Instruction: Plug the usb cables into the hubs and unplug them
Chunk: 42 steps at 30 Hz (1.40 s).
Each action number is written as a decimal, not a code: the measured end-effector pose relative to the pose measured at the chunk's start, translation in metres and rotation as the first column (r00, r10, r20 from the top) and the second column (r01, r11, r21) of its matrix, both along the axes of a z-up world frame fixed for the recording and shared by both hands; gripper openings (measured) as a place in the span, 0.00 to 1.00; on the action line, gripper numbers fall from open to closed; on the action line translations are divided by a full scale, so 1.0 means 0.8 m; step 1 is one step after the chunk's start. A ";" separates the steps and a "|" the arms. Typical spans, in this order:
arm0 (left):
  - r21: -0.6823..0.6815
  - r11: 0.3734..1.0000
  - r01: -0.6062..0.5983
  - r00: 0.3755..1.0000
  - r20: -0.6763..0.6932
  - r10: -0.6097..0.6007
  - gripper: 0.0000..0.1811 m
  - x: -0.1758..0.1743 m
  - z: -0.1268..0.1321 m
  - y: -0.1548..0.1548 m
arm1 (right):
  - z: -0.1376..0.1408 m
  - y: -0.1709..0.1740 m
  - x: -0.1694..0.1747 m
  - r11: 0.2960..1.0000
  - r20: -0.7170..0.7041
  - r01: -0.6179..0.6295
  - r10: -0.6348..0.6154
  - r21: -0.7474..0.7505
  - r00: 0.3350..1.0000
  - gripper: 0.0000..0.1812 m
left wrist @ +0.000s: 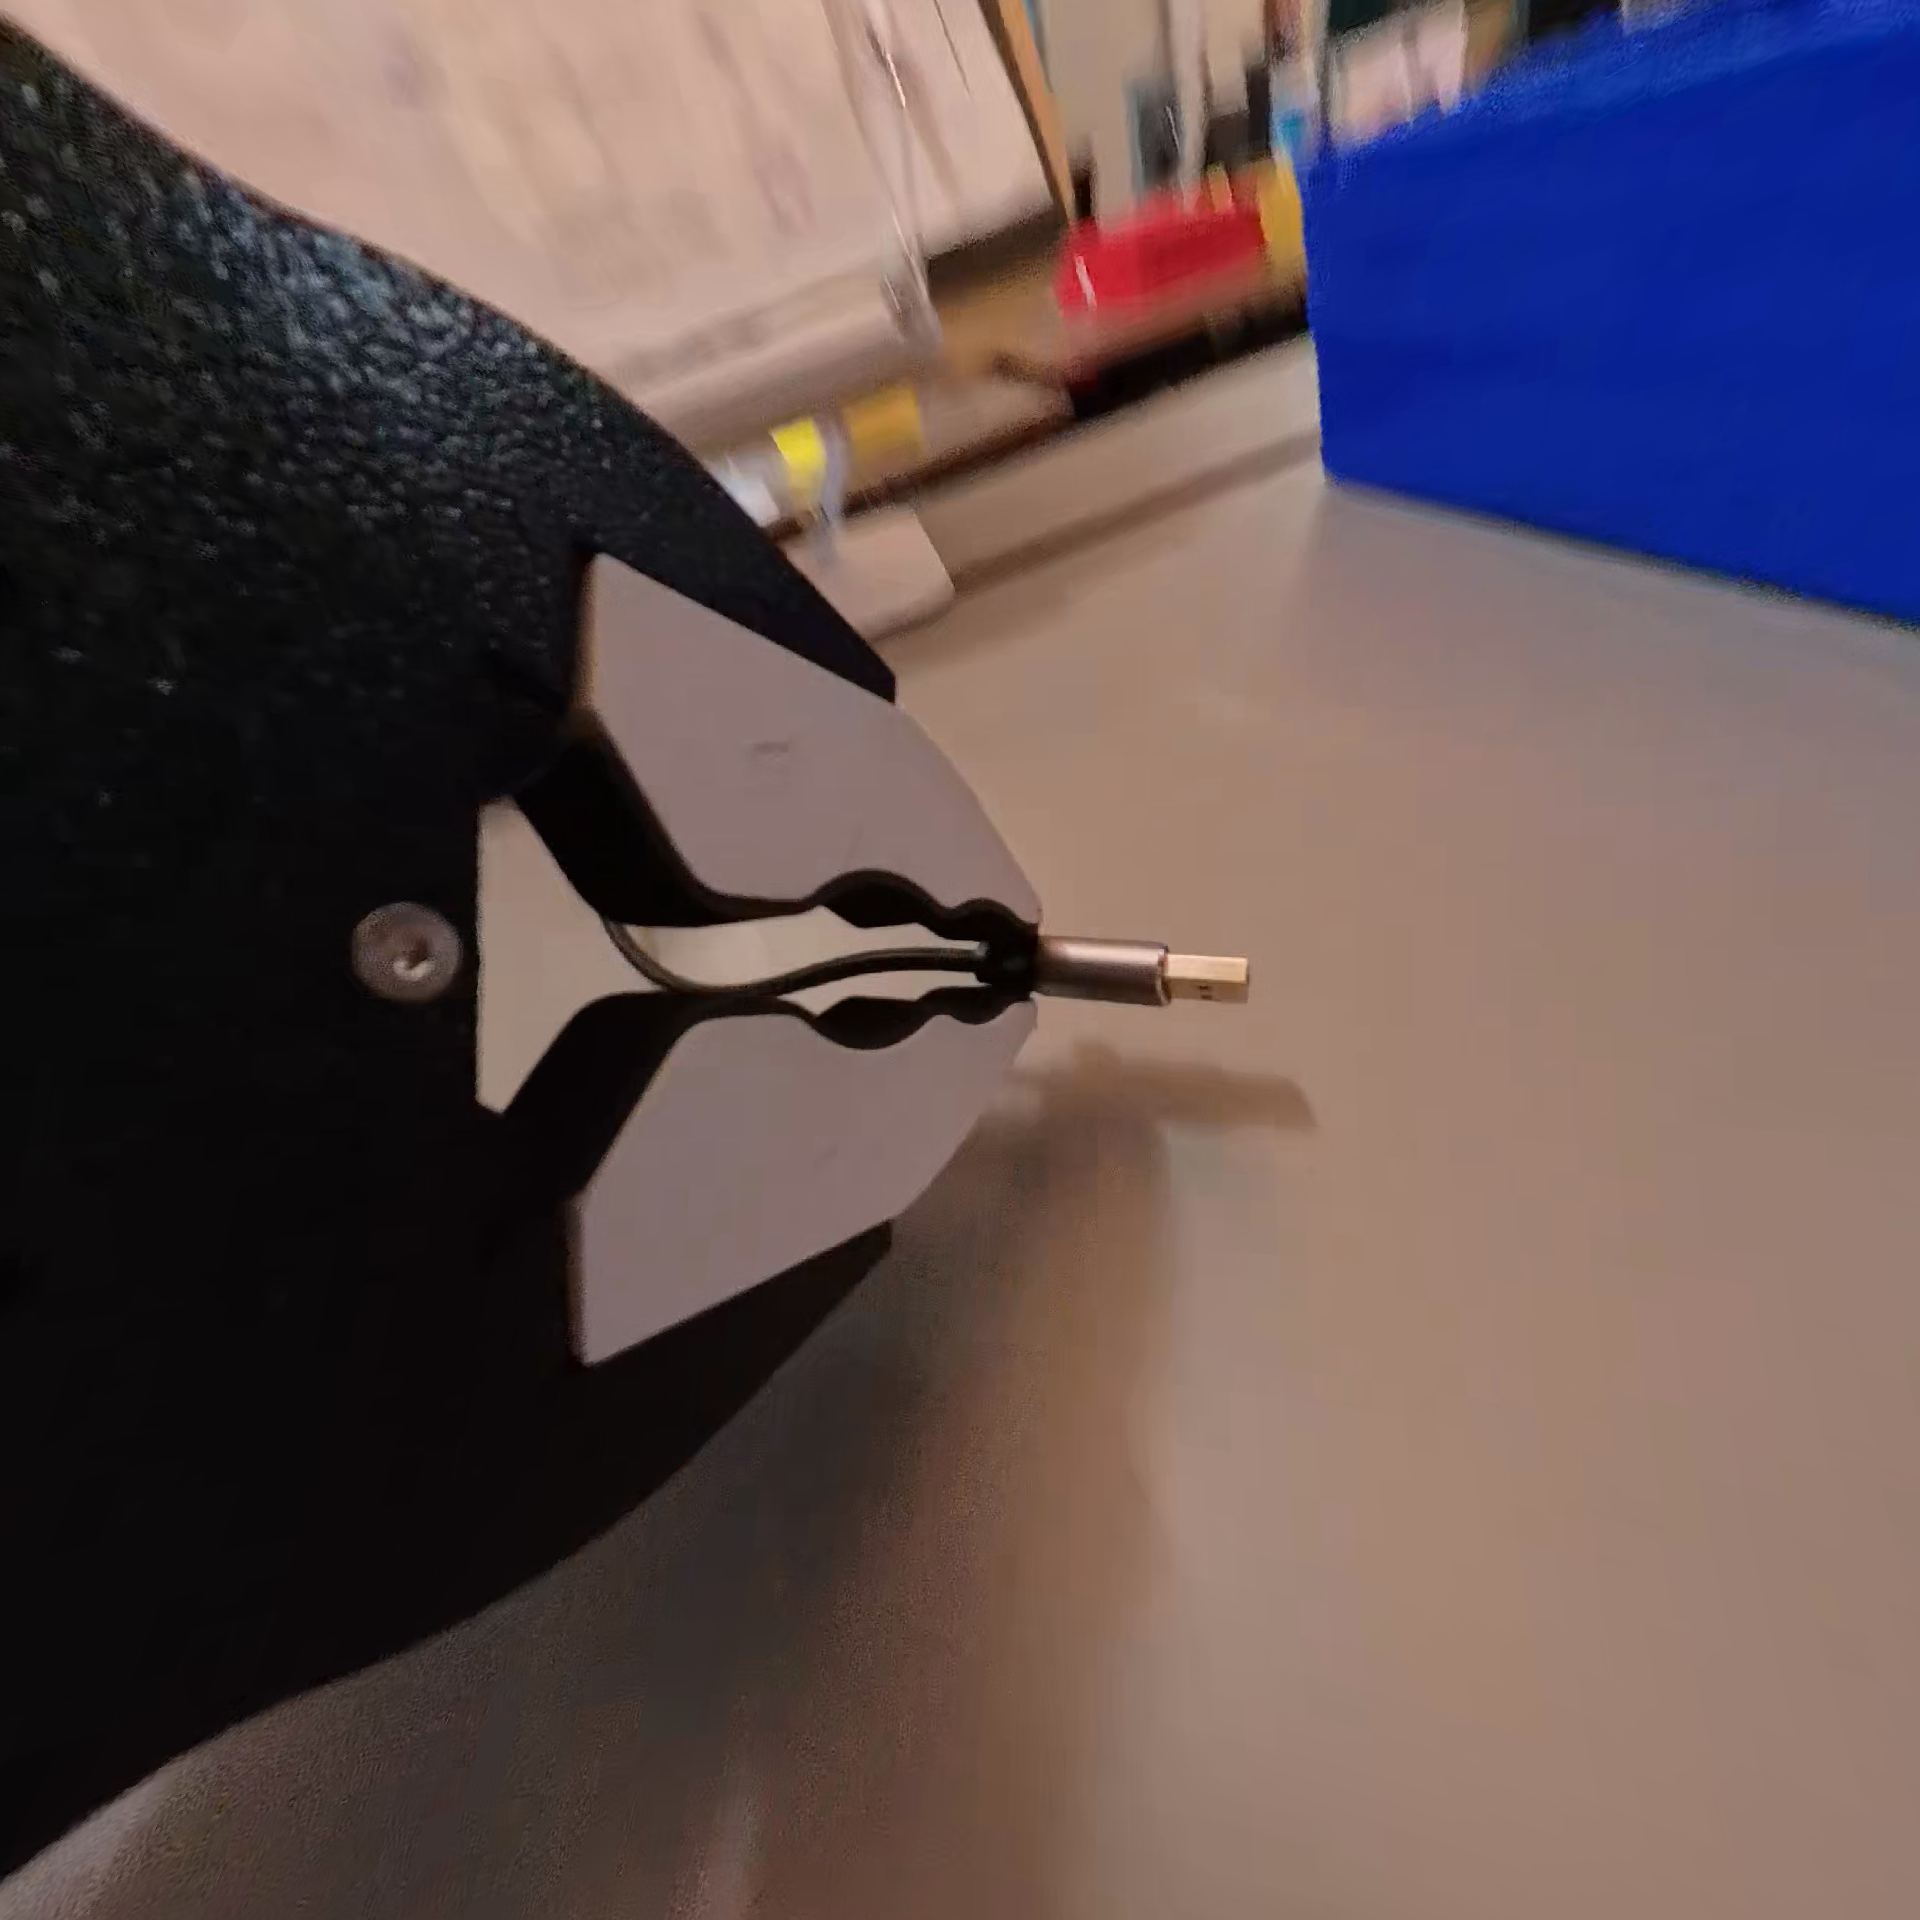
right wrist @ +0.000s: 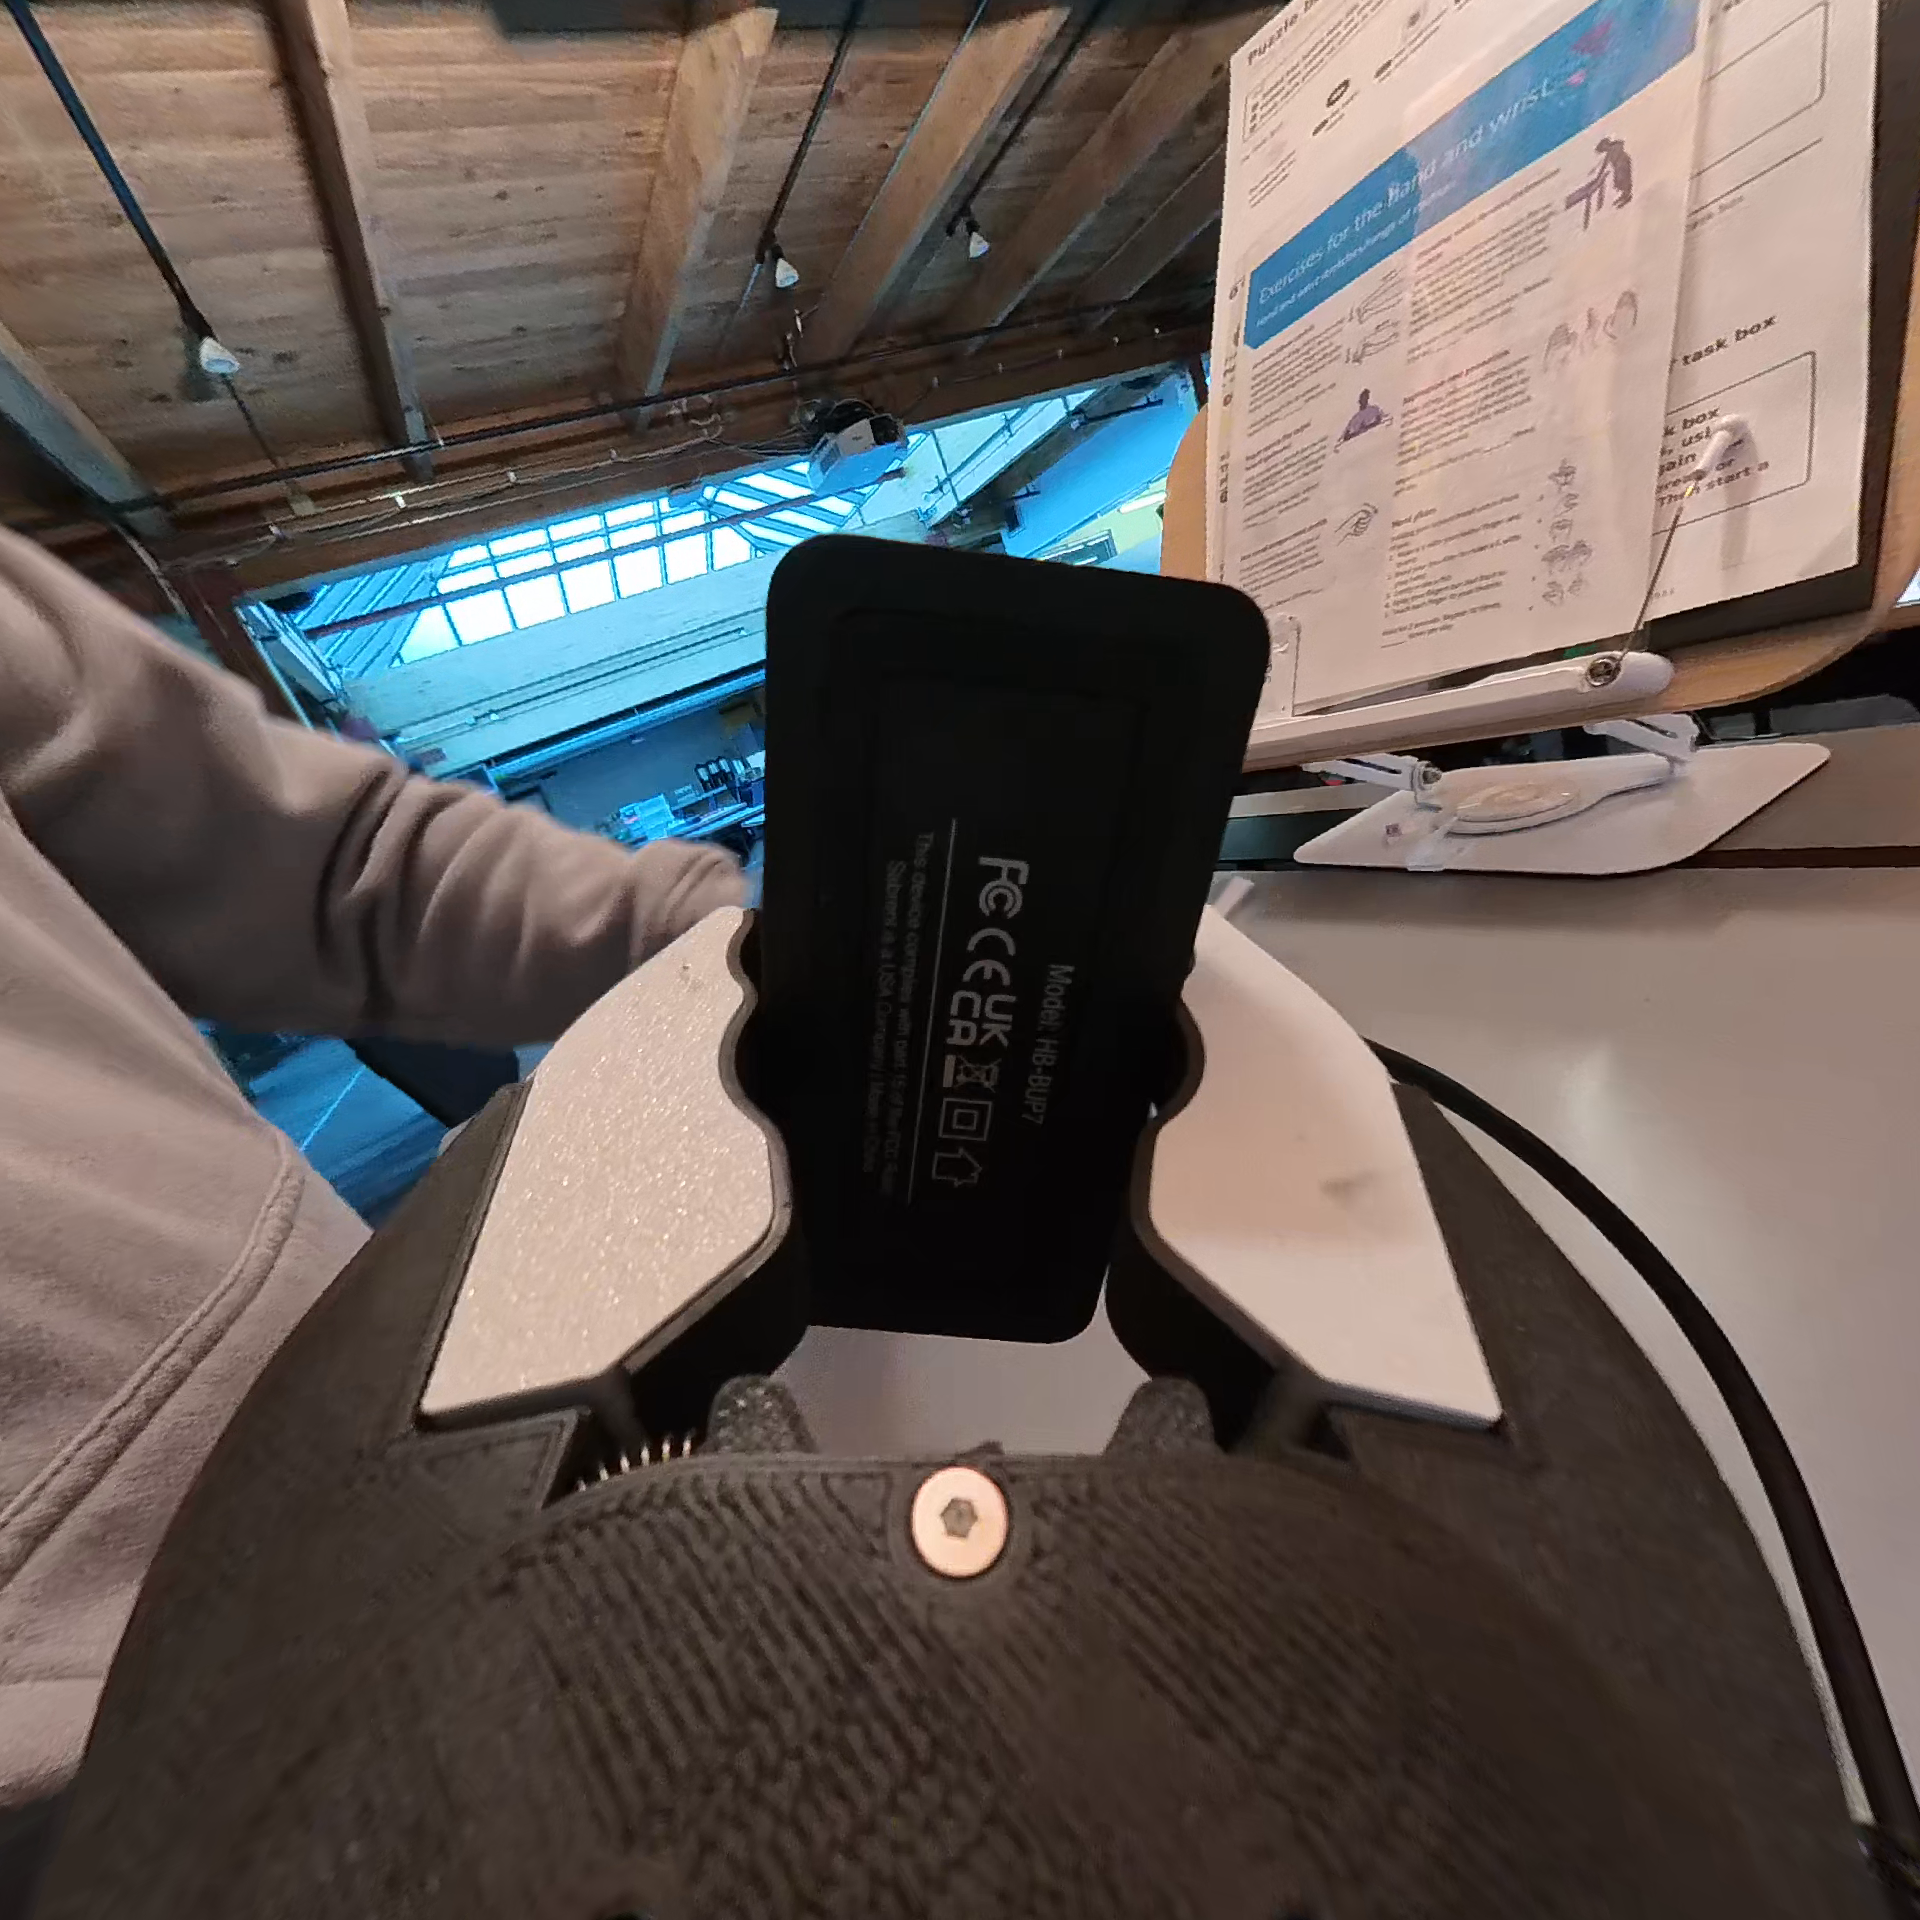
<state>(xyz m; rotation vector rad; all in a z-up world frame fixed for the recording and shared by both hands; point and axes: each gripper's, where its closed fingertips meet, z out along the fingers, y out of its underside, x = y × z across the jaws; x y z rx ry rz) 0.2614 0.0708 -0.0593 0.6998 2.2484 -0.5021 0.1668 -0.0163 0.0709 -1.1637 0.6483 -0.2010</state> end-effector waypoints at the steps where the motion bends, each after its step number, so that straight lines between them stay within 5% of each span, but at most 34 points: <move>1: -0.032 0.999 -0.040 0.995 0.095 0.043 0.04 0.003 0.016 -0.002 | 0.000 0.001 0.001 1.000 -0.002 -0.001 0.001 -0.001 1.000 0.40; 9: -0.156 0.981 -0.119 0.862 0.473 0.180 0.04 -0.042 0.133 -0.031 | 0.004 0.016 0.005 0.999 0.003 -0.036 0.036 0.027 0.999 0.39; 20: -0.169 0.981 -0.094 0.839 0.518 0.169 0.04 -0.085 0.188 -0.048 | 0.026 0.039 -0.021 0.983 0.103 -0.173 0.167 0.054 0.981 0.40; 34: -0.150 0.988 -0.033 0.863 0.495 0.104 0.04 -0.109 0.187 -0.061 | 0.031 0.045 -0.026 0.982 0.167 -0.190 0.190 -0.014 0.967 0.40; 42: -0.208 0.966 -0.156 0.812 0.530 0.245 0.04 -0.089 0.207 -0.036 | 0.043 0.069 -0.011 0.915 0.187 -0.395 0.403 -0.078 0.896 0.40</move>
